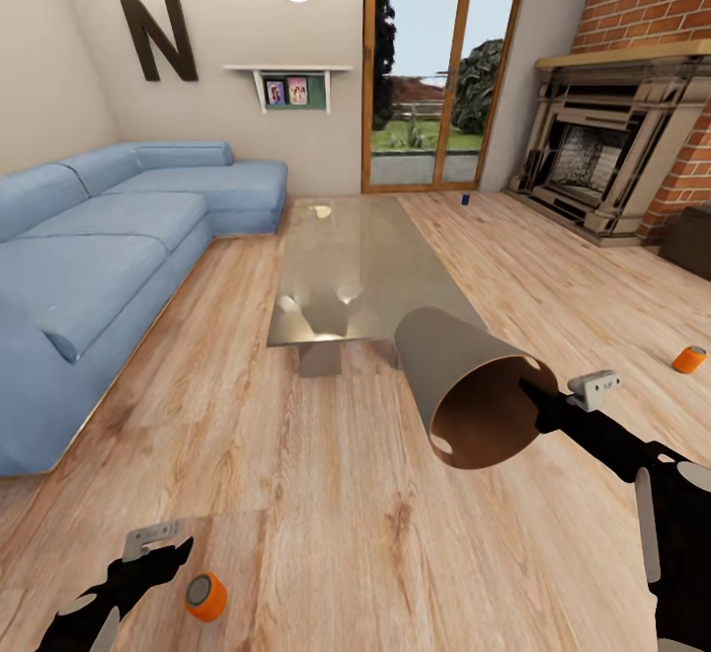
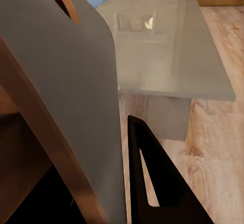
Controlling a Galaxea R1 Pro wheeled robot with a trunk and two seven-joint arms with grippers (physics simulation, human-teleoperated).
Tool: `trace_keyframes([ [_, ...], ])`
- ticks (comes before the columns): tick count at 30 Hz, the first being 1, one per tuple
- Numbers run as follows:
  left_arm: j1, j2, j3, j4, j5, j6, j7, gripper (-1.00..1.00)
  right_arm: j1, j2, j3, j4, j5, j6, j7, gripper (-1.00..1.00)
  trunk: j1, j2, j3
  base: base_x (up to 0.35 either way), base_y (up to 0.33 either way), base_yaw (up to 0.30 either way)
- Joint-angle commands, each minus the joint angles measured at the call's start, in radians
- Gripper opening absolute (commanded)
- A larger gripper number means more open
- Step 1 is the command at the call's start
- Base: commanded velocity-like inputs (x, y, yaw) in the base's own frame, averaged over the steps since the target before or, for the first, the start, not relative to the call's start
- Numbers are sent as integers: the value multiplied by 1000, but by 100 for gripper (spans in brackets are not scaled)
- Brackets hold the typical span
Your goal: Put the three can of soda from the living room inside the tash can in the kitchen.
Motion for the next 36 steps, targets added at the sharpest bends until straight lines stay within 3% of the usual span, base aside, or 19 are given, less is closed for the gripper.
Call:
trace_keyframes([
  [1, 0, 0, 0, 0, 0, 0, 0, 100, -1, 0, 0, -1, -13, 3, 5, -100, 4, -7, -3, 0, 0, 0],
  [29, -14, -17, 0, 35, -1, 0, 0, 100, -3, -3, 3, -3, -15, 15, 9, -100, 111, -203, -91, 0, 0, 0],
  [36, -15, -17, -1, 36, -1, 0, 0, 100, -11, -4, 53, -3, -15, 65, 7, -100, 138, -252, -113, 0, 0, 0],
])
